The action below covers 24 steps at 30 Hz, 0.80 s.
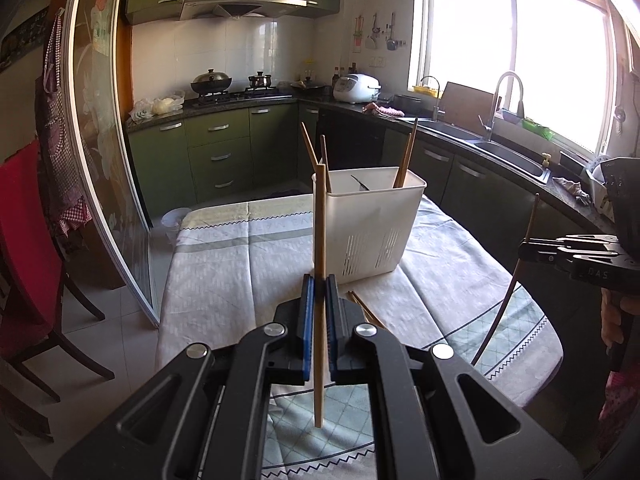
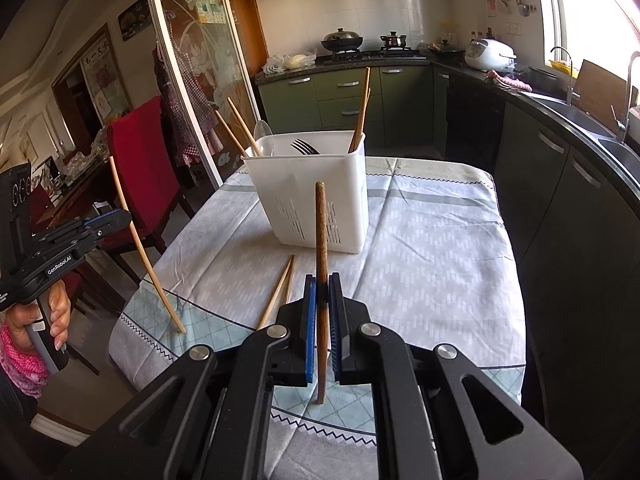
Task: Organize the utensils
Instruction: 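Lift both chopsticks over the white holder and open both tools to drop them in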
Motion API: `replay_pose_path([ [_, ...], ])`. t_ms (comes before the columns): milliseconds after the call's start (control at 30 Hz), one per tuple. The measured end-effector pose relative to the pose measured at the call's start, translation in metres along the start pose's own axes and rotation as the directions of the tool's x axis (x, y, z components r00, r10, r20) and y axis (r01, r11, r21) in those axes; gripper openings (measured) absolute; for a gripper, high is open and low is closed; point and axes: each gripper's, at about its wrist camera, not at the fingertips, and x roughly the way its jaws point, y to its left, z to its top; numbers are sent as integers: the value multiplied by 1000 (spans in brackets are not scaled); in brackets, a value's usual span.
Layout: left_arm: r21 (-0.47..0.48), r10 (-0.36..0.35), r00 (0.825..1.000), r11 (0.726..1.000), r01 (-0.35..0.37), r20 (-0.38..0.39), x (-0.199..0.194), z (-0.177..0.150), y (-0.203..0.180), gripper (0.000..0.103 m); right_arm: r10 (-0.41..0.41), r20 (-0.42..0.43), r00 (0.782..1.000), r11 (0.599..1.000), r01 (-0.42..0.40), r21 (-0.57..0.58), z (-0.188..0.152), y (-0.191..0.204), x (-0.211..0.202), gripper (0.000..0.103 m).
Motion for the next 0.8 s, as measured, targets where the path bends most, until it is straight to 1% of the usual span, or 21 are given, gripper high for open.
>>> replay_pose_path([
  [233,13,-11,1000,1000,11,16,-2,8,-5,5,10,20,1000,1000,-9,-4,8,2,-4,7],
  [300,8,-23,1000,1000,23,14,-1,12,-6,5,15,29,999,1000,-14,-9,13,4,-5,7],
  [400,-5,-49,999,999,49,12,1,24,-7,5,22,53,998,1000,-20,-23,26,9,-10,7],
  [467,-8,-68,997,998,69,25,-1,37,-8,5,22,79,997,999,-19,-41,38,13,-17,7],
  [567,2,-94,993,996,94,70,-6,65,-14,6,27,131,991,998,-18,-63,63,20,-28,7],
  [633,16,-95,989,995,94,117,-9,88,-19,6,22,170,985,997,-10,-71,79,23,-36,7],
  [733,22,-85,977,996,82,197,-8,121,-26,6,28,212,977,997,-13,-74,99,25,-42,7],
  [800,9,-83,966,996,83,244,-2,142,-28,6,32,232,972,997,-15,-77,108,26,-45,7],
])
